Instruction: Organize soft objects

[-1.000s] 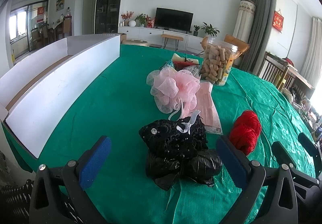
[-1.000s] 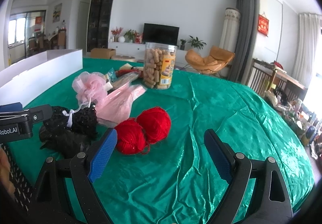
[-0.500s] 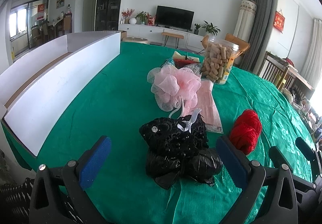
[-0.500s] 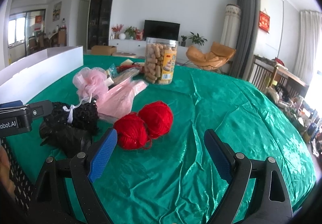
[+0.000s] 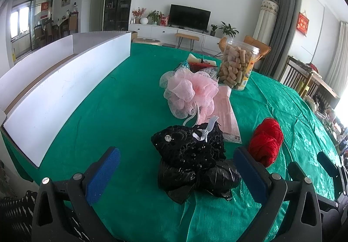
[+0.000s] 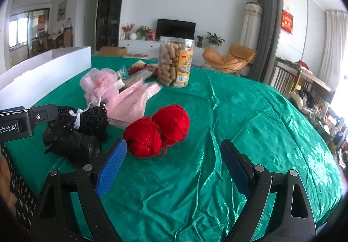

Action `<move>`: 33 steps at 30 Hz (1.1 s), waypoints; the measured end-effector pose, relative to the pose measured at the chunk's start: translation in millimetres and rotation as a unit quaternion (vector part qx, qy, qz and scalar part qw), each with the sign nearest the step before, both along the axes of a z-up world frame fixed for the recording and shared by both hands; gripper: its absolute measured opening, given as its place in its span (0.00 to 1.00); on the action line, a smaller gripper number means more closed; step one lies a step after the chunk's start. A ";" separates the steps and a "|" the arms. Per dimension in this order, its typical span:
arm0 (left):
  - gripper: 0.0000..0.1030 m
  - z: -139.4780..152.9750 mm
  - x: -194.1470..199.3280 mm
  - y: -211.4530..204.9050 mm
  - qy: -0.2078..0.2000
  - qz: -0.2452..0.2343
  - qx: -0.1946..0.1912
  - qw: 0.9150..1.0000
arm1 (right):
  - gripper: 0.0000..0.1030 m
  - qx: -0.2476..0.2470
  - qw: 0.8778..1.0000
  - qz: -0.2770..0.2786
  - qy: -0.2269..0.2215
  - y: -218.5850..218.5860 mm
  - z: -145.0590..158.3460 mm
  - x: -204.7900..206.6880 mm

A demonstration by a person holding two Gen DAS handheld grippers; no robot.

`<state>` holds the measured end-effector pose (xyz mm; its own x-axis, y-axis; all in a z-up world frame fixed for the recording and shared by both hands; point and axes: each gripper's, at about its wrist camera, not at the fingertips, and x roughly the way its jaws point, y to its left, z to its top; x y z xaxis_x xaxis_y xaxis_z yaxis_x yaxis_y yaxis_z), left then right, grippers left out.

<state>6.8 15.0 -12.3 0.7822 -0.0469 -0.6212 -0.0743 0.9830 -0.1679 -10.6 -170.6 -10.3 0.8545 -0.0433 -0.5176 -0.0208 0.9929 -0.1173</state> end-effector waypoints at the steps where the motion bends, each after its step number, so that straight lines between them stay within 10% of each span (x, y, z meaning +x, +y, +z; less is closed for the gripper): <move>1: 1.00 0.0 0.0 0.1 0.000 0.000 0.000 1.000 | 0.87 0.000 1.000 0.000 0.000 0.0 0.0 0.0; 33: 1.00 -1.8 -0.9 0.7 0.006 0.000 -0.003 1.000 | 0.87 0.004 1.000 -0.001 0.017 -3.1 -6.7 2.2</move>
